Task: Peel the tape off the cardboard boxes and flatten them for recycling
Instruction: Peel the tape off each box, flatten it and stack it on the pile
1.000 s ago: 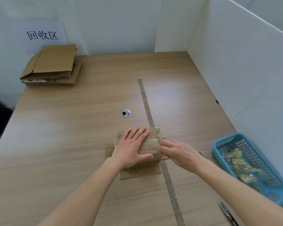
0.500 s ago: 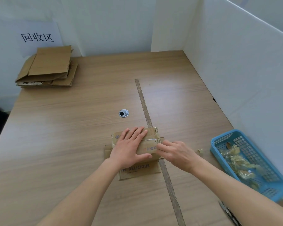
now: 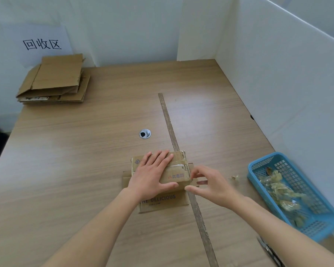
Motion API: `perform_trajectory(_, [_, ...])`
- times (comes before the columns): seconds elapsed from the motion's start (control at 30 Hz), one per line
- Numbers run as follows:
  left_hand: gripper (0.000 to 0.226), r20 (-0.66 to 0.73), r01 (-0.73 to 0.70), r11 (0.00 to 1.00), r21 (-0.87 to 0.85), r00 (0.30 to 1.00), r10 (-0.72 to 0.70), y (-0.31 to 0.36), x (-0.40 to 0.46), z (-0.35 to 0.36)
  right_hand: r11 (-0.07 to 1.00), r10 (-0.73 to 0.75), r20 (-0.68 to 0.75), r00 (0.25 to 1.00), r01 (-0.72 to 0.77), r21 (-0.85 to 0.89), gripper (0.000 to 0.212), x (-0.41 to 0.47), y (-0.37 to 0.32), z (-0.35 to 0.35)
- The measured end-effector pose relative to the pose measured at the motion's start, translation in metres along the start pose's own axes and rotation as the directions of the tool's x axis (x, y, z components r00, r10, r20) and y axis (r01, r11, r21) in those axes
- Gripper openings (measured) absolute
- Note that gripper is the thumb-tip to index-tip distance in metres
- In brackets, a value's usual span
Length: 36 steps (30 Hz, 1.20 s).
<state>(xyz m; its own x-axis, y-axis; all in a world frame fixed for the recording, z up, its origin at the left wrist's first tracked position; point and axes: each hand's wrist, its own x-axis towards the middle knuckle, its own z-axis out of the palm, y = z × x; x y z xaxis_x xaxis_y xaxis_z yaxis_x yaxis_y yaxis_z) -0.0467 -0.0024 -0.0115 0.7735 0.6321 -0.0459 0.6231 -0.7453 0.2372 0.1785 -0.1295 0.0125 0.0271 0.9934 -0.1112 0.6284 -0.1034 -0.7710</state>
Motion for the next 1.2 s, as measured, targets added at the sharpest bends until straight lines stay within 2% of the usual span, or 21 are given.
perform_trajectory(0.1, [0.100, 0.002, -0.004, 1.000, 0.000, 1.000, 0.004, 0.000, -0.001, 0.000, 0.996, -0.021, -0.131, 0.991, 0.009, -0.089, 0.034, 0.002, -0.006, 0.011])
perform_trajectory(0.23, [0.100, -0.001, -0.005, 1.000, -0.028, 1.000, 0.005, -0.001, -0.001, -0.002, 0.999, -0.010, -0.180, 0.984, 0.003, -0.038, 0.023, 0.005, -0.006, 0.011])
perform_trajectory(0.3, [0.100, -0.005, -0.002, 0.999, -0.038, 1.000, 0.002, 0.000, -0.001, -0.002, 0.996, -0.027, -0.197, 0.980, 0.011, -0.085, 0.015, 0.003, -0.005, 0.009])
perform_trajectory(0.47, [0.099, -0.002, -0.016, 0.999, -0.045, 1.000, 0.016, -0.002, -0.001, -0.003, 0.981, -0.092, -0.081, 0.992, 0.077, -0.180, 0.007, 0.007, -0.007, 0.004])
perform_trajectory(0.57, [0.098, 0.005, -0.052, 0.998, -0.043, 0.999, 0.052, -0.007, -0.004, -0.005, 0.983, -0.049, -0.003, 0.999, 0.048, -0.177, 0.012, 0.011, -0.007, -0.009])
perform_trajectory(0.67, [0.098, 0.010, -0.108, 0.993, -0.041, 0.994, 0.108, -0.009, -0.007, -0.004, 0.997, 0.071, -0.105, 0.992, -0.074, -0.023, 0.013, 0.018, -0.002, -0.033])
perform_trajectory(0.77, [0.098, 0.013, -0.118, 0.992, -0.046, 0.993, 0.118, -0.006, -0.007, -0.005, 0.994, 0.108, -0.176, 0.979, -0.104, 0.030, 0.010, 0.030, -0.010, -0.038])
perform_trajectory(0.87, [0.098, 0.015, -0.131, 0.989, -0.063, 0.991, 0.132, -0.007, -0.008, -0.006, 0.995, 0.082, -0.310, 0.947, -0.094, -0.024, 0.006, 0.036, -0.019, -0.023])
perform_trajectory(0.93, [0.097, 0.013, -0.135, 0.988, -0.078, 0.991, 0.137, -0.008, -0.008, -0.006, 0.991, 0.032, -0.344, 0.938, -0.075, -0.113, 0.001, 0.034, -0.020, -0.012])
perform_trajectory(1.0, [0.097, 0.011, -0.132, 0.988, -0.084, 0.991, 0.133, -0.008, -0.008, -0.005, 0.986, -0.051, -0.304, 0.951, 0.000, -0.166, 0.009, 0.026, -0.018, 0.000])
perform_trajectory(1.07, [0.098, 0.011, -0.129, 0.989, -0.078, 0.991, 0.130, -0.007, -0.008, -0.005, 0.992, -0.075, -0.248, 0.966, 0.047, -0.117, 0.021, 0.017, -0.015, 0.007])
perform_trajectory(1.13, [0.098, 0.006, -0.127, 0.989, -0.069, 0.992, 0.128, -0.007, -0.009, -0.004, 0.998, -0.014, -0.210, 0.978, 0.002, -0.059, 0.037, 0.012, -0.011, 0.005])
perform_trajectory(1.2, [0.098, 0.012, -0.127, 0.990, -0.066, 0.992, 0.128, -0.006, -0.010, -0.004, 0.997, 0.009, -0.255, 0.967, -0.027, -0.070, 0.030, 0.012, -0.010, 0.005])
